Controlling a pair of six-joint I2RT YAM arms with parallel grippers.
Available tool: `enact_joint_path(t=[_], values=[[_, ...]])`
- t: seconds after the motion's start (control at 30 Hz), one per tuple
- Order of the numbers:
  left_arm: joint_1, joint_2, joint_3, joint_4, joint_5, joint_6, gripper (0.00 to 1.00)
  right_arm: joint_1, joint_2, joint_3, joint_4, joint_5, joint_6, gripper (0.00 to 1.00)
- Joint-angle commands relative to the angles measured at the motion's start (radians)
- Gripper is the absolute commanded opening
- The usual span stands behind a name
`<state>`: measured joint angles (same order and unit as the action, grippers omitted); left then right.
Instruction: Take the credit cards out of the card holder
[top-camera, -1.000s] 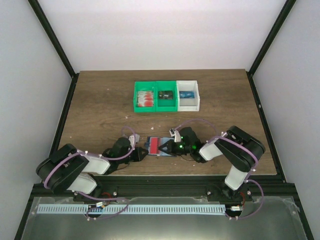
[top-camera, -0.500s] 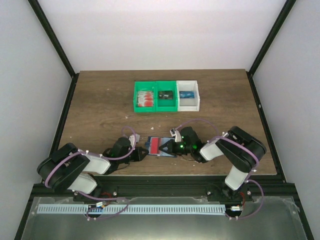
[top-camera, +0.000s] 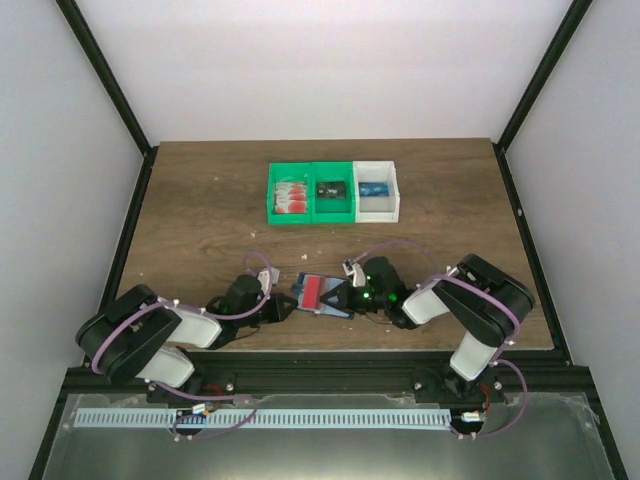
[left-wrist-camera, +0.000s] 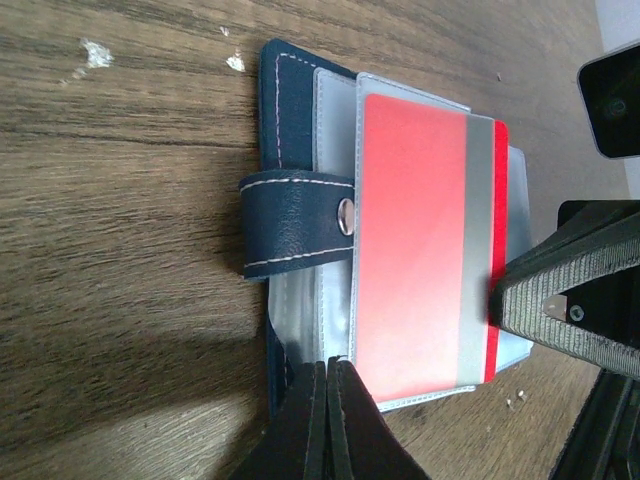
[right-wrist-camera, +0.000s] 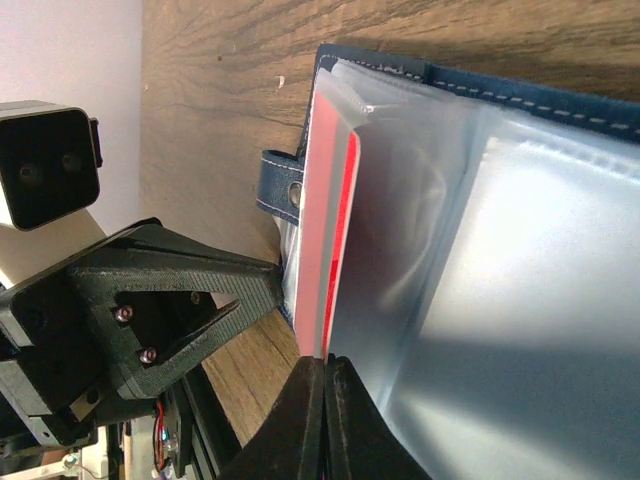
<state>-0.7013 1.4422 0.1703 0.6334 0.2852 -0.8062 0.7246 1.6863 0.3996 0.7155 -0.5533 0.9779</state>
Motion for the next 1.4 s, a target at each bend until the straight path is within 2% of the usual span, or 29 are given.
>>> enact_joint_path(t=[0.0,0.23,0.47,0.53,0.67,0.77,0.83,0.9,1.0,1.1,1.37], values=[[-0.004,0.038,-0.015,-0.109,-0.04,-0.001,0.0,-0.009,-0.032,-0.024,0.025,0.01,0.005,0.01],[-0.003,0.043,-0.013,-0.115,-0.047,-0.004,0.0,-0.022,-0.057,-0.016,-0.05,-0.007,-0.022,0.01],[-0.004,0.04,-0.014,-0.127,-0.057,-0.026,0.0,-0.023,-0.06,-0.058,0.024,-0.012,0.009,0.01],[-0.006,0.024,-0.023,-0.122,-0.031,-0.068,0.0,-0.022,-0.056,-0.053,0.038,-0.015,0.004,0.01],[-0.058,-0.042,-0.087,0.013,0.034,-0.22,0.0,-0.022,-0.016,0.003,0.043,-0.07,-0.039,0.01],[-0.072,-0.119,-0.076,-0.016,0.056,-0.256,0.0,-0.022,0.002,0.044,0.014,-0.108,-0.077,0.01],[-0.072,-0.216,-0.058,-0.087,0.041,-0.25,0.04,-0.023,0.006,0.059,-0.009,-0.124,-0.098,0.01],[-0.073,-0.298,-0.025,-0.178,-0.006,-0.223,0.14,-0.022,0.013,0.07,-0.031,-0.152,-0.119,0.0],[-0.07,-0.363,0.021,-0.281,-0.088,-0.168,0.19,-0.022,0.024,0.079,-0.056,-0.164,-0.131,0.0],[-0.063,-0.351,0.039,-0.291,-0.127,-0.131,0.2,-0.022,0.029,0.088,-0.077,-0.171,-0.139,0.0],[-0.049,-0.195,0.066,-0.258,-0.093,-0.095,0.15,-0.024,-0.007,0.098,-0.174,-0.139,-0.171,0.0]])
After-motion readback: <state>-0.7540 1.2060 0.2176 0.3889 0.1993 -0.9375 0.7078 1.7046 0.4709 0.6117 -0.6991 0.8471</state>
